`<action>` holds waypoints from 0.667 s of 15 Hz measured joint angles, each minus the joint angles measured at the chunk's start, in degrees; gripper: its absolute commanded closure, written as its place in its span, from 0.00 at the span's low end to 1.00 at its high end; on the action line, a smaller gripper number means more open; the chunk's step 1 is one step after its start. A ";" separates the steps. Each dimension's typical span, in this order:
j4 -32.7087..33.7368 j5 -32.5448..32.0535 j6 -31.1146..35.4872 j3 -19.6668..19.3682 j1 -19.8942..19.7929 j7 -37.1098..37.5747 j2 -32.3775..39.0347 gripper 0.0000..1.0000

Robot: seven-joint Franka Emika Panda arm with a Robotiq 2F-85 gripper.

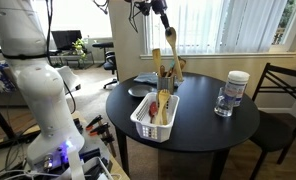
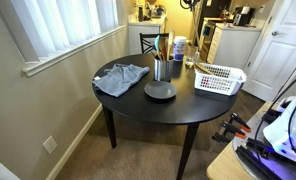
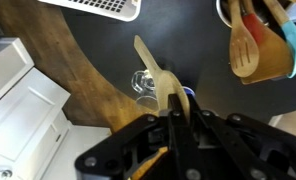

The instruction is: Move one wooden spoon from the white basket to the silver can

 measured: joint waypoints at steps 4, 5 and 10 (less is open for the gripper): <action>-8.80 3.63 12.32 0.67 -0.41 -0.51 -4.81 0.94; -10.39 4.94 14.63 0.79 -0.47 -0.87 -5.82 0.94; -17.16 10.70 24.85 1.82 -0.62 -2.95 -12.13 0.94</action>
